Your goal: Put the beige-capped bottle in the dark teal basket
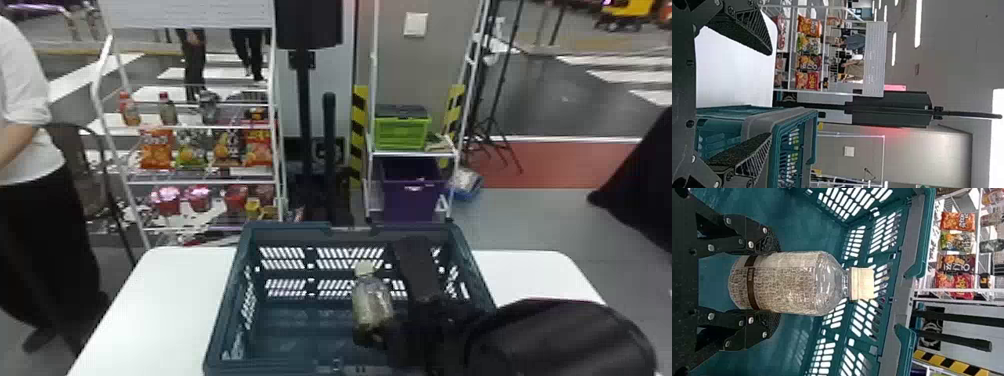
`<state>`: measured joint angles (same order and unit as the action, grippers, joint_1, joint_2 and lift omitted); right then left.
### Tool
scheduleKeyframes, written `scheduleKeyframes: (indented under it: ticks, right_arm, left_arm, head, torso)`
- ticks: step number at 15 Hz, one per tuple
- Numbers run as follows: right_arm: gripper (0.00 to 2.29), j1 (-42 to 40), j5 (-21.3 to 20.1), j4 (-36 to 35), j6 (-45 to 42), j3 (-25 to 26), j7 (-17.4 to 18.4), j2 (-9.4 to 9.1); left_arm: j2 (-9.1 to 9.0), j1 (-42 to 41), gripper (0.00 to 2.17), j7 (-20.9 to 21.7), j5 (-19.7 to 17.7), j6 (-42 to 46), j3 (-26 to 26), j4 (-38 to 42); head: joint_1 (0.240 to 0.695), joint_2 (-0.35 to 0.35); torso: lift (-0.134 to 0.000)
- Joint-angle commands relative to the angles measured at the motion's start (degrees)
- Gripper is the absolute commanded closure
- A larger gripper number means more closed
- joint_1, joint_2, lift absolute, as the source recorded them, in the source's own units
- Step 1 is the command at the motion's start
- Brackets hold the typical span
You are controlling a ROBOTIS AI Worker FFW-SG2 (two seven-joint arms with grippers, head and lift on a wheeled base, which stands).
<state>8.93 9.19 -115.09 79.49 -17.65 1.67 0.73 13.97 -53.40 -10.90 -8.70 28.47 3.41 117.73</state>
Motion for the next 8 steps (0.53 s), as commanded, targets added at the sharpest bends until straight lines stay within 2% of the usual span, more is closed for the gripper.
scheduleKeyframes:
  ticks: [1,2,5,7,8]
  right_arm:
    - [2.22,1.96,1.36,3.29,0.1,0.07,0.35,-0.78]
    - [2.22,2.75,2.68,4.87,-0.08,-0.02,1.4,-0.78]
    - [2.2,3.9,3.29,7.33,-0.25,0.16,1.49,-0.78]
    - [1.67,3.9,3.56,7.69,-0.78,0.33,2.02,-0.78]
    - [0.77,3.9,4.88,7.69,-1.13,0.51,2.55,-0.78]
  left_arm:
    - [0.0,0.05,0.16,0.0,0.0,0.05,-0.07,-0.14]
    - [0.0,0.05,0.16,0.0,-0.09,0.05,-0.07,-0.14]
    - [0.0,-0.03,0.16,0.0,-0.18,0.57,-0.07,-0.14]
    - [-0.09,-0.21,0.16,0.0,-0.18,0.57,-0.33,-0.14]
    - [-0.09,-0.21,0.16,0.0,-0.27,0.57,-0.5,-0.14]
  head:
    - [0.499,0.0]
    - [0.499,0.0]
    - [0.499,0.0]
    - [0.499,0.0]
    - [0.499,0.0]
  torso:
    - [0.0]
    - [0.0]
    - [0.0]
    - [0.0]
    - [0.0]
